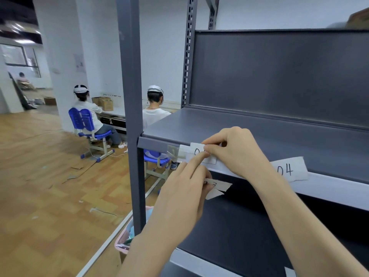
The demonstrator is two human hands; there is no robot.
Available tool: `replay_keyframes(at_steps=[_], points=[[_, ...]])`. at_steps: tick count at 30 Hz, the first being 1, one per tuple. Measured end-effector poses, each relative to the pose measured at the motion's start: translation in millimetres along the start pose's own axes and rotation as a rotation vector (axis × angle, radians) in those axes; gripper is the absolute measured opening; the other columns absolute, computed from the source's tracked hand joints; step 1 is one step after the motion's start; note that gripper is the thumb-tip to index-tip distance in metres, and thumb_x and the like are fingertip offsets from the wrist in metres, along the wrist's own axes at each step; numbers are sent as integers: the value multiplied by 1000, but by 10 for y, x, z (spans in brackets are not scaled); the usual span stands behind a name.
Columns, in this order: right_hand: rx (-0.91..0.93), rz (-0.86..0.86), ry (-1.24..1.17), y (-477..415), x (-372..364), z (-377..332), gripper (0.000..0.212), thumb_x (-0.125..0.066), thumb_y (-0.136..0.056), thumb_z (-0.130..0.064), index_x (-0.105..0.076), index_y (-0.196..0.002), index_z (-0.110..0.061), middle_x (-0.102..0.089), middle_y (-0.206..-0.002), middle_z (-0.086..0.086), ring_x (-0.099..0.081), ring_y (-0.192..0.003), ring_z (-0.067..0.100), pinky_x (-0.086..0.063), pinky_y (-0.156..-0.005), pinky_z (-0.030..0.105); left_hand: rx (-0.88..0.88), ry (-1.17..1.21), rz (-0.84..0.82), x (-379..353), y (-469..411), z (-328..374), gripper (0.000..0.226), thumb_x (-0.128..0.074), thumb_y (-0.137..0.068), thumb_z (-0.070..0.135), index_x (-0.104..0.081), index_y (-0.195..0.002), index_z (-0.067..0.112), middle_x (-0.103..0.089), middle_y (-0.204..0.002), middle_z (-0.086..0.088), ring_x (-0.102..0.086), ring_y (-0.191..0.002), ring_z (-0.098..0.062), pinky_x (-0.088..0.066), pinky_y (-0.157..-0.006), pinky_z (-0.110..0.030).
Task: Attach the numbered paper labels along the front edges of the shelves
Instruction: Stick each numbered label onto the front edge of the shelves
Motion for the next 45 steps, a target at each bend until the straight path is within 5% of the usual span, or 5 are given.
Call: replay_keyframes(at_steps=[9,17,23,28,45], points=[[59,32,-14,-32,-33,-47,15,-65,-87,-19,-79,-86,-24,-63,-75,-14,-56,-73,2,-37,-59,7,13,52,0,36,11,9,29,-38,-93,32,-58,-106,16,-55,-129,4,-56,-90,-15,-53,-76,-32],[174,-90,280,-83,-88,-86,21,-49,-85,3,-66,-97,0,-55,-100,20,-55,-92,38,-50,-74,47,40,176,-53,50,27,-23,10,-51,-96,24,-56,-103,19,-44,-139,16,-53,-98,-6,-46,-84,-22],[238,-178,355,-10,-40,-63,44,-42,-84,6,-70,-108,-19,-49,-101,3,-53,-92,27,-47,-80,42,299,569,-96,61,-82,-131,32,-58,-95,24,-53,-126,31,-61,-113,16,-55,-80,0,-41,-76,-16],[135,192,-35,333,289,20,45,-41,-91,3,-70,-113,-24,-61,-96,-6,-50,-78,4,-37,-67,12,510,860,33,120,-62,-179,10,-58,-95,25,-63,-103,24,-73,-93,6,-67,-87,-10,-53,-75,-25],[-227,434,-223,1470,1250,1124,18,-70,-85,-16,-64,-84,-32,-63,-76,-21,-55,-65,3,-44,-65,6,261,809,-77,-349,-452,908,25,-54,-96,36,-53,-77,20,-46,-61,14,-34,-54,-4,-30,-51,-15]])
Point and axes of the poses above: each hand's wrist, its own y-axis away from the middle knuckle, its own x-axis out of the back of the hand, z = x × y, the point moved 5 cm from there along -y, towards the middle knuckle
